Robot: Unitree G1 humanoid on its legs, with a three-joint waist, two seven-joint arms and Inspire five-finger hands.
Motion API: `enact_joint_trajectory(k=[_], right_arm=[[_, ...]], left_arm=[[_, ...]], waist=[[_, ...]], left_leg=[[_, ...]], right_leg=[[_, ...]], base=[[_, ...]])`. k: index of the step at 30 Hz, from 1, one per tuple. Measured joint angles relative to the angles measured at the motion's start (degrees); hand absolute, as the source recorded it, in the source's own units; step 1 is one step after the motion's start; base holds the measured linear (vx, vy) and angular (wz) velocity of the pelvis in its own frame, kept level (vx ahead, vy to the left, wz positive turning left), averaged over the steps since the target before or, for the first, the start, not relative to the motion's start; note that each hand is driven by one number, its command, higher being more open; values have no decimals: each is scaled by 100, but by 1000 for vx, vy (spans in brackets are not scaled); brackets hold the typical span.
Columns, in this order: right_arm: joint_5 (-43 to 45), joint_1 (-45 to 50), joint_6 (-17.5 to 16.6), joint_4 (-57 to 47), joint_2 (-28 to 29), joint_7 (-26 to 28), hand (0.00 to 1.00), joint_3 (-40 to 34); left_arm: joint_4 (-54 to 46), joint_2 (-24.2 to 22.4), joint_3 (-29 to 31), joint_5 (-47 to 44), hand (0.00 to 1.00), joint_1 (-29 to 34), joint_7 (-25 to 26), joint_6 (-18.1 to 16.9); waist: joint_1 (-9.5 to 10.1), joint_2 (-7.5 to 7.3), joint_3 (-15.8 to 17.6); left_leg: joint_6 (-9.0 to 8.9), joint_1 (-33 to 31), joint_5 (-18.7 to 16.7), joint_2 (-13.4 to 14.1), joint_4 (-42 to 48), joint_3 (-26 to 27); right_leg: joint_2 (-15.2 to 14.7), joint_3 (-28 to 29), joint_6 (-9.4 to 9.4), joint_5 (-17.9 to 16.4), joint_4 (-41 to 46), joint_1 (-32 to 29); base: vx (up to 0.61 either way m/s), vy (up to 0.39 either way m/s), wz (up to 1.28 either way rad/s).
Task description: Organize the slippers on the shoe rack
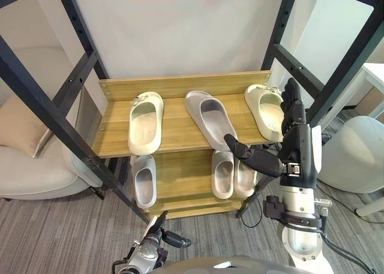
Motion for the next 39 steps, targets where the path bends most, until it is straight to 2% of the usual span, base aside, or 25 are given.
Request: enact_joint_trajectory(k=[6, 11, 19, 34, 39], right_arm=[[182, -496, -1, 49, -302, 175, 100, -439], [237, -944, -1, 442, -439, 261, 100, -968], [453, -1238, 6, 918, -823, 445, 100, -1495], [940, -2097, 6, 1782, -1526, 1012, 100, -1478], [1113, -2266, 11, 2292, -1889, 1198, 100, -996]], left_arm=[[-50, 5, 12, 3, 100, -1, -76, -1], [-120, -1, 255, 6, 100, 4, -167, -2], [-205, 5, 465, 7, 100, 47, -265, -3], [-264, 16, 681, 7, 100, 91, -315, -49], [-264, 27, 681, 5, 100, 99, -371, -88]], waist=[[4, -13, 10], [11, -70, 78], [10, -50, 110], [47, 11, 163], [47, 12, 163]], left_leg=[[0, -144, 0, -7, 9, -155], [0, -249, 0, -15, 8, -290], [0, -359, 0, -37, 8, -415], [8, -543, -6, -77, 33, -551], [9, -563, -6, -84, 33, -557]], right_leg=[[7, -167, -8, 5, -91, 1], [15, -288, -13, 7, -161, 2], [13, -408, -27, 15, -248, -4], [1, -454, -45, 28, -269, -124], [-1, -468, -37, 64, -304, -119]], base=[[23, -30, 14], [15, -20, 12], [7, -3, 8], [-3, 7, 3], [-4, 5, 1]])
